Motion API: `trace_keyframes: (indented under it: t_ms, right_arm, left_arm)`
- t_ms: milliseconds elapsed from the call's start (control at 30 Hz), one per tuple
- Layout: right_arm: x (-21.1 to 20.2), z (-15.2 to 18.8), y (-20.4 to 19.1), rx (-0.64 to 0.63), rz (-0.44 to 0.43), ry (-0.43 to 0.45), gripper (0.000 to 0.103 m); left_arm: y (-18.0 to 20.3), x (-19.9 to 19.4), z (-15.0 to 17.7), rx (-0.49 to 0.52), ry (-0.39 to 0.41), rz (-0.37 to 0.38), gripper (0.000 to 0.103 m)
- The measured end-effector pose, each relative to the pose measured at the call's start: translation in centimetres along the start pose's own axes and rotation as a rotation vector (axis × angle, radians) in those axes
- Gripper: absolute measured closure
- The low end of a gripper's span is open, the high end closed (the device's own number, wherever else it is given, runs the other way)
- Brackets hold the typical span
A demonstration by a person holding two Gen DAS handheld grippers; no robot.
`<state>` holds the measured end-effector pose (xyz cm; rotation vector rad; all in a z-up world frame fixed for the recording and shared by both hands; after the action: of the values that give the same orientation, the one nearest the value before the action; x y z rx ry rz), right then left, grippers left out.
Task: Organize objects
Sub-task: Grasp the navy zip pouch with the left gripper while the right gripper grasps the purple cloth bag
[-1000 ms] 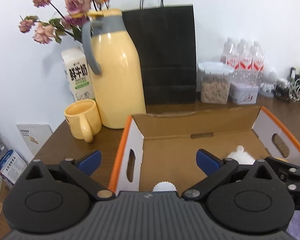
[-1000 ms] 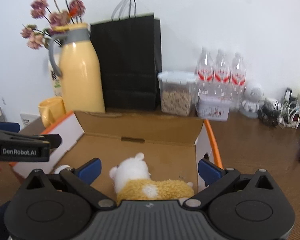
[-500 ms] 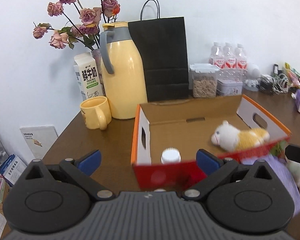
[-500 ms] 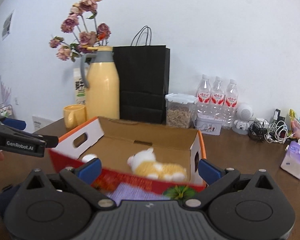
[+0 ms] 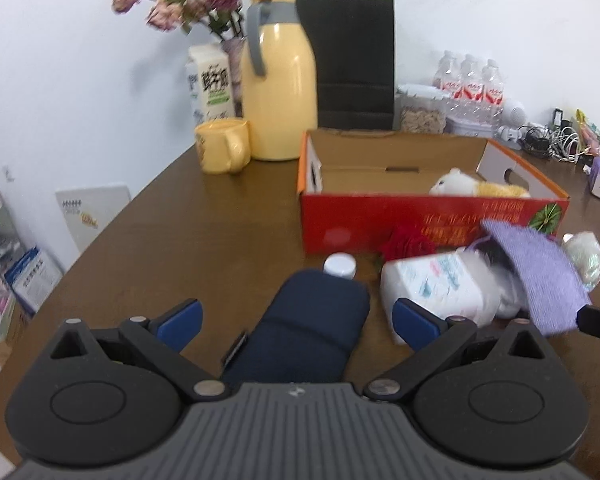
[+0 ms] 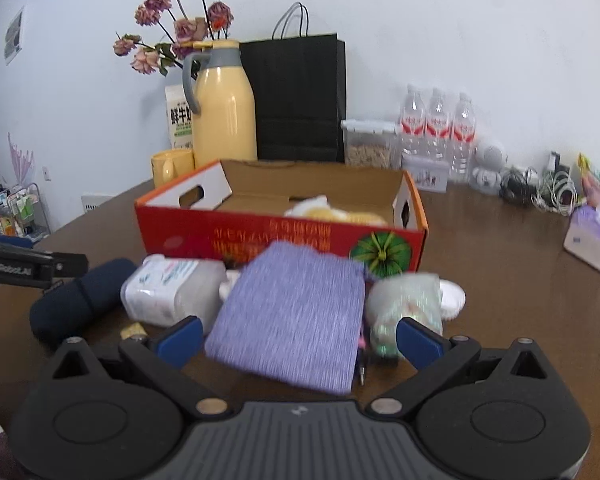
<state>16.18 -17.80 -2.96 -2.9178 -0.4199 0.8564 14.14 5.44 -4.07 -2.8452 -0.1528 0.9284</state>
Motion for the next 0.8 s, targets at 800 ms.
trace_keyframes:
  t_ms: [800]
  right_arm:
    - [5.8, 0.3, 0.1, 0.100, 0.000, -0.102, 0.000]
  left_arm:
    - [0.3, 6.8, 1.9, 0.061, -0.177, 0.074, 0.000]
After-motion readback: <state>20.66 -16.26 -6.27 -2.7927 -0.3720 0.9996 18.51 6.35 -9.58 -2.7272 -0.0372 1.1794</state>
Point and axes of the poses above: each gripper's, at about its wrist camera, not at the fingertips, and x roughly the way its jaws point, y to its right, z to its underside, the point moved 8 cm from there along x, roughly the way its jaws point, and after that the axes turned 8 degrees about x, right-handed, at the moved point
